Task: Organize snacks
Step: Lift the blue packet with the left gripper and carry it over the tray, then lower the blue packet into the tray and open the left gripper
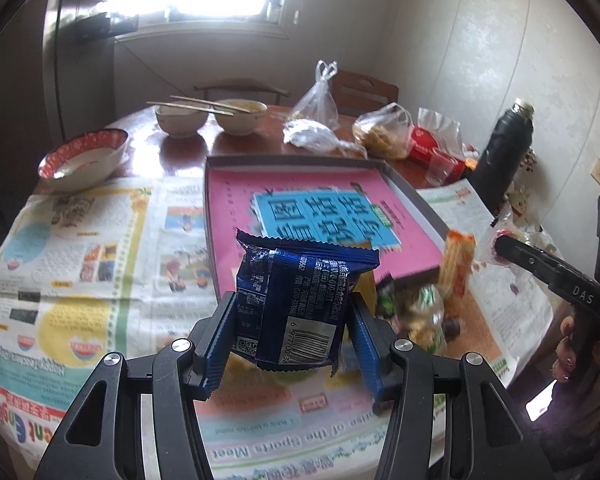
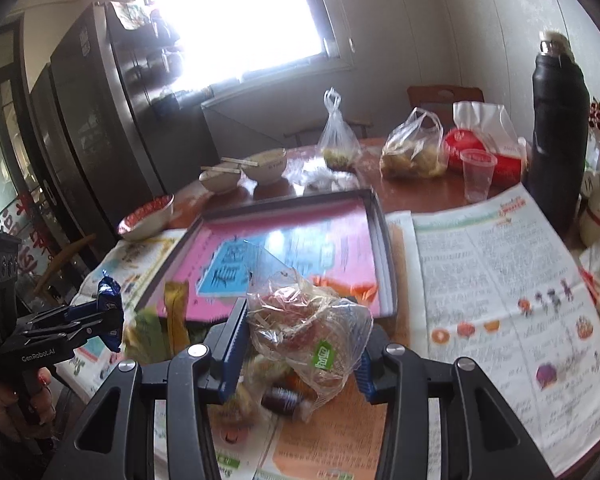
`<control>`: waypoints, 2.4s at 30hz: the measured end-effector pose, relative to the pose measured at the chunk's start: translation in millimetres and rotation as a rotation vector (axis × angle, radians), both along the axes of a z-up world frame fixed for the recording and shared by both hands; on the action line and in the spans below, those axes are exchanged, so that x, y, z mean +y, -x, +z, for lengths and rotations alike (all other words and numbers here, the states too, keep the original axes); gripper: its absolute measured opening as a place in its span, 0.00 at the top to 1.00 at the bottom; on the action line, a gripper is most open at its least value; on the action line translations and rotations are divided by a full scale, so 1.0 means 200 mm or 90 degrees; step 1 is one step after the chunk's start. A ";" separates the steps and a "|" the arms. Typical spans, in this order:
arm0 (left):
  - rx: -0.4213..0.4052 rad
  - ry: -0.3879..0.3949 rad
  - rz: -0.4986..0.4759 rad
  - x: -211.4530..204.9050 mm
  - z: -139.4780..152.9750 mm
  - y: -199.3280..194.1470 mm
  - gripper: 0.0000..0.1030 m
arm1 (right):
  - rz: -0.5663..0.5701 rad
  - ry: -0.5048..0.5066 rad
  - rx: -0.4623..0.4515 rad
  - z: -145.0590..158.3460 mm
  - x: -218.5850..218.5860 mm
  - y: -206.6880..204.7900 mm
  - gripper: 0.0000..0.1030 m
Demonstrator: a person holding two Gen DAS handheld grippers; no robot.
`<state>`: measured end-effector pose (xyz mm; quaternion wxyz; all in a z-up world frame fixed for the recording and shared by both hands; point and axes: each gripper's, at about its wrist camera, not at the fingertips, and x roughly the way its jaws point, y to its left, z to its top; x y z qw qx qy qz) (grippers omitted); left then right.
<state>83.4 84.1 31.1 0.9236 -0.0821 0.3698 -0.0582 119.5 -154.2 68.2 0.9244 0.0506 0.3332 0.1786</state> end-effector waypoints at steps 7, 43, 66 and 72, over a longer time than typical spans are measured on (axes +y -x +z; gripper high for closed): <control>-0.010 -0.002 0.025 0.04 0.04 -0.11 0.46 | -0.015 0.001 -0.014 0.04 -0.05 -0.13 0.56; 0.066 -0.009 0.029 0.00 -0.20 -0.47 0.46 | 0.013 0.023 0.136 -0.22 0.04 -0.63 0.56; 0.074 -0.024 0.029 -0.02 -0.26 -0.49 0.46 | 0.027 0.075 0.211 -0.35 0.07 -0.63 0.55; 0.067 -0.028 0.024 -0.03 -0.26 -0.47 0.46 | 0.023 0.076 0.209 -0.35 0.09 -0.61 0.54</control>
